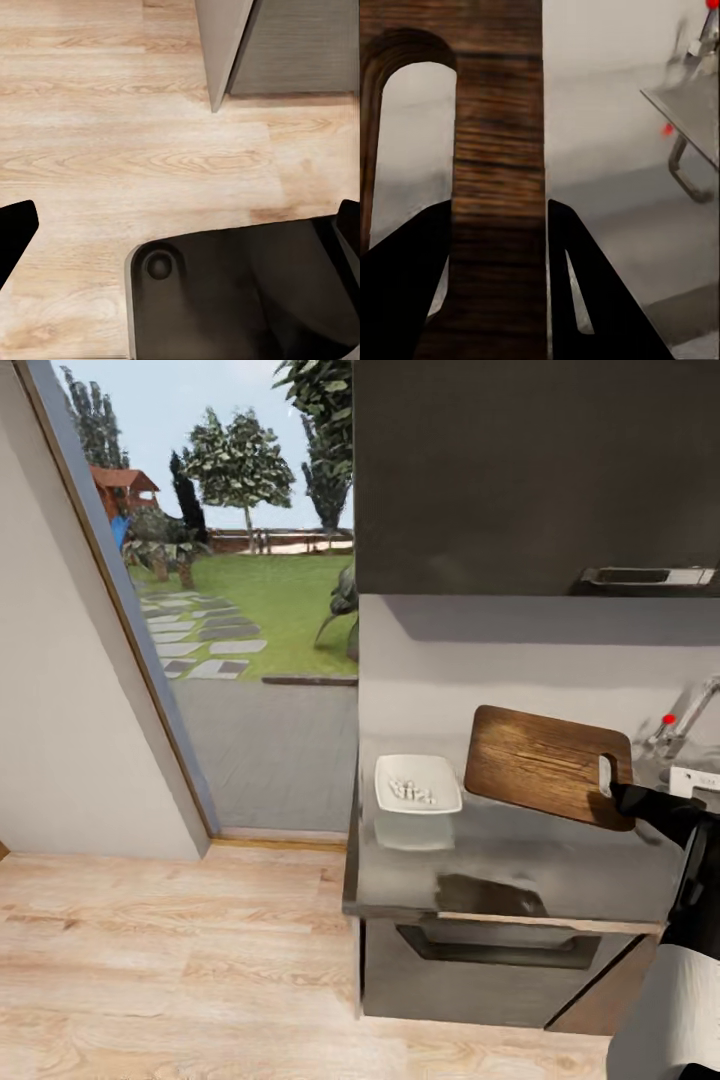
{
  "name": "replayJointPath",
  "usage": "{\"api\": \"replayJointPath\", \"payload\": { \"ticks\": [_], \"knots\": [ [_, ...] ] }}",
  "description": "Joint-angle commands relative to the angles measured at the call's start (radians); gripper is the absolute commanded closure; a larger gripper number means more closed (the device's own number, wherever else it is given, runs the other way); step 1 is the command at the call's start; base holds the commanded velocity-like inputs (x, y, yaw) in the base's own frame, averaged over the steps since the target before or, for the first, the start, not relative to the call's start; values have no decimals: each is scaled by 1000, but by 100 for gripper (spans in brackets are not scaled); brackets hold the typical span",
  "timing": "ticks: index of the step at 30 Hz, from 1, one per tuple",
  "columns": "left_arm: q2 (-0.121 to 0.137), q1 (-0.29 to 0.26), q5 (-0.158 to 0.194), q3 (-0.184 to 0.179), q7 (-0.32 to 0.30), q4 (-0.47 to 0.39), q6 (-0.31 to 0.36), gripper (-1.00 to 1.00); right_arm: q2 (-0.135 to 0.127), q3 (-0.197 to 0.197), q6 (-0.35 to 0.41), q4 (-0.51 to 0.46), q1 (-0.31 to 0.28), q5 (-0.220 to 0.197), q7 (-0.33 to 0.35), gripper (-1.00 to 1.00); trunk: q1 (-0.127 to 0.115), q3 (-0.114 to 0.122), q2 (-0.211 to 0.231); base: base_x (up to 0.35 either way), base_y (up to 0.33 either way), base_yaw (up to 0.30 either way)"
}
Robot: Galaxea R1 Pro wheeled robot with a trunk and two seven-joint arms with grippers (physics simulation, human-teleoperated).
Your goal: In the kitchen, take the Vidalia onion out of the sink, dice it on the chopping board with the paring knife, put the diced onion into the bowl on the countertop, then place both the paring knife and the chopping board into the sink.
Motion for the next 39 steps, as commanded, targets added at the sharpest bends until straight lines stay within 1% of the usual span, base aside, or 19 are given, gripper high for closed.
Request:
{"api": "replayJointPath", "payload": {
  "ticks": [1,8,14,17,29,34,39],
  "knots": [
    [-1,0,-7,8,-6,-1,-1,-100,1,-1,3,-1,-2,7,10,100,0,-1,-2,-325,0,-205],
    [-1,0,-7,8,-6,-1,-1,-100,2,0,2,0,-2,5,10,100,0,5,-2,-324,-55,-154],
    [-2,0,-7,9,-5,-1,-1,-100,7,1,2,1,-2,6,11,100,0,5,-2,-162,-232,-8],
    [-3,0,-7,8,-4,-1,-1,-100,17,1,1,1,-2,8,10,100,0,5,-2,103,-268,0],
    [-3,0,-7,9,-4,-1,-1,-100,23,1,0,3,-2,8,10,100,0,5,-2,184,-250,0],
    [-3,0,-7,9,-4,-1,-1,-100,25,1,-1,4,-2,8,10,100,0,6,-2,26,-258,-19],
    [-3,0,-7,9,-4,-1,-1,-100,32,1,-1,6,-2,8,10,100,0,8,-2,1,-267,-113]
  ]
}}
